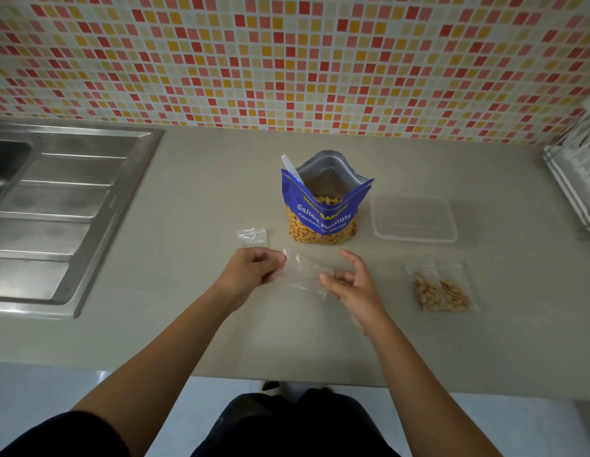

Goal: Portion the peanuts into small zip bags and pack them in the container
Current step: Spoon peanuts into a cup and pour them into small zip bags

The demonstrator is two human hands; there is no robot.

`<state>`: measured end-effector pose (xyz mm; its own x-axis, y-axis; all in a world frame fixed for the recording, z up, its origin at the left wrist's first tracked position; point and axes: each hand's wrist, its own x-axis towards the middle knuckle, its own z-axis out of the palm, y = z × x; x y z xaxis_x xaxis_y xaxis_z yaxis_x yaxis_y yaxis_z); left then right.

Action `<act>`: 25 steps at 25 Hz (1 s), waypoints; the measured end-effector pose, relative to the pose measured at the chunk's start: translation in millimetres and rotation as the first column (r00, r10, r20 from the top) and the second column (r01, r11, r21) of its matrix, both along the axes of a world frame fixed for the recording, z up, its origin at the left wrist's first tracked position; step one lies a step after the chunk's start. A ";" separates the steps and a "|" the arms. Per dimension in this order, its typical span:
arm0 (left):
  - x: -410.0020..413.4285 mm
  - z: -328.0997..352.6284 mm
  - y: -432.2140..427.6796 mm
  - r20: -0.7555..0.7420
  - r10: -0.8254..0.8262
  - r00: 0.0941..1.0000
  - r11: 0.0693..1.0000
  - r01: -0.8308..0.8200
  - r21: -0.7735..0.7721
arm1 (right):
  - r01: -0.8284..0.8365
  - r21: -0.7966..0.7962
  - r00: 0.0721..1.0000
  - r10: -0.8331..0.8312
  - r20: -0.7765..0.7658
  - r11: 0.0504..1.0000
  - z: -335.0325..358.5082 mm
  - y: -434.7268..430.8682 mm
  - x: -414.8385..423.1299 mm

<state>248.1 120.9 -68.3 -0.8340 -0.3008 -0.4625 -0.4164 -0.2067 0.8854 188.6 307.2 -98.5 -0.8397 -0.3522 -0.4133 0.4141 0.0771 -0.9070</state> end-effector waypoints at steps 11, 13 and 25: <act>-3.1 10.2 24.9 -0.012 0.057 0.998 0.787 -0.037 0.616 | 0.074 -0.160 0.995 -0.062 0.079 0.984 1.8 -7.9 -3.3; -6.0 11.9 31.4 -0.001 0.123 0.992 0.715 -0.088 0.694 | 0.082 -0.156 0.994 -0.070 0.085 0.984 3.1 -9.4 -3.0; -11.6 6.9 1.2 -0.005 -0.093 0.996 0.879 0.080 -0.470 | 0.160 -0.266 0.968 -0.098 0.232 0.950 20.3 7.9 -11.6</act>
<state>236.5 122.1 -61.4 -0.8767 -0.4027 -0.2632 -0.3887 0.2707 0.8807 177.0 315.1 -78.2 -0.7886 -0.3741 -0.4881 0.5897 -0.2348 -0.7728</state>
